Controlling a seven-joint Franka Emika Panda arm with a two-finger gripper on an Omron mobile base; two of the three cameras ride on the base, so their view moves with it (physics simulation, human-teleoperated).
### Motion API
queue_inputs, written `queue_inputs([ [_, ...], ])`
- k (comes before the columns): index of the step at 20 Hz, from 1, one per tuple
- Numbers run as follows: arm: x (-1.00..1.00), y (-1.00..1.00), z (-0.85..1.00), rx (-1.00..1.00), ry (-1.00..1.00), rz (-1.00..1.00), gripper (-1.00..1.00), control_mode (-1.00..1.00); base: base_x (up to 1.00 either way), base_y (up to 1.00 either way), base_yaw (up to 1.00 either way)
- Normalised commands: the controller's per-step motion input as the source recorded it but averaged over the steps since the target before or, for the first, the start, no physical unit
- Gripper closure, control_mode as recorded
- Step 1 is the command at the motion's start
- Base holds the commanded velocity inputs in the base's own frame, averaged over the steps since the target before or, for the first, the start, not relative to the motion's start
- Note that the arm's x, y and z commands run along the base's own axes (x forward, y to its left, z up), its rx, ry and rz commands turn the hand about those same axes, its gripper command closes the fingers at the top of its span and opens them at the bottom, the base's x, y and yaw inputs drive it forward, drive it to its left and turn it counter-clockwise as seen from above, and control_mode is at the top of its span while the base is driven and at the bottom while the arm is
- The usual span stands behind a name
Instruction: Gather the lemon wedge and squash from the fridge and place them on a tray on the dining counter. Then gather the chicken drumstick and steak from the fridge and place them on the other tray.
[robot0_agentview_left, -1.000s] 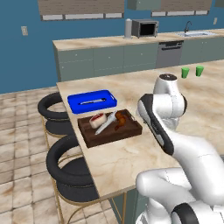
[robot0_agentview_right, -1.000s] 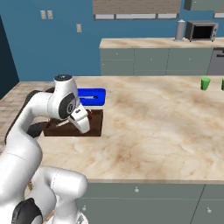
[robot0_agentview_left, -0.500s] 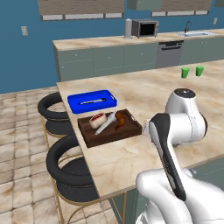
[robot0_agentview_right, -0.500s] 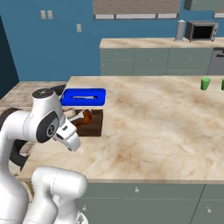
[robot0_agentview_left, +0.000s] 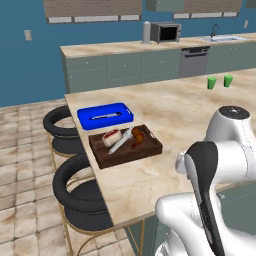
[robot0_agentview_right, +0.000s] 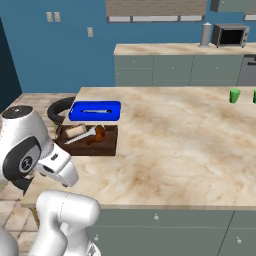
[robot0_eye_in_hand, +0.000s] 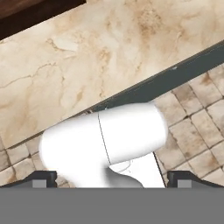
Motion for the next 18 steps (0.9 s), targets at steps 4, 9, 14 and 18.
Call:
queue_inputs([
  [4,-0.19,0.06,0.0,-0.01,-0.02,0.0,-1.0,-1.0,0.0,0.0,0.0],
  [9,0.0,0.0,0.0,0.0,0.0,0.0,-1.0,-1.0,0.0,0.0,0.0],
  [14,0.0,0.0,0.0,0.0,0.0,0.0,-1.0,1.0,-0.3,0.03,-0.11],
  [18,0.0,0.0,0.0,0.0,0.0,0.0,-1.0,1.0,-0.61,0.0,-0.46],
])
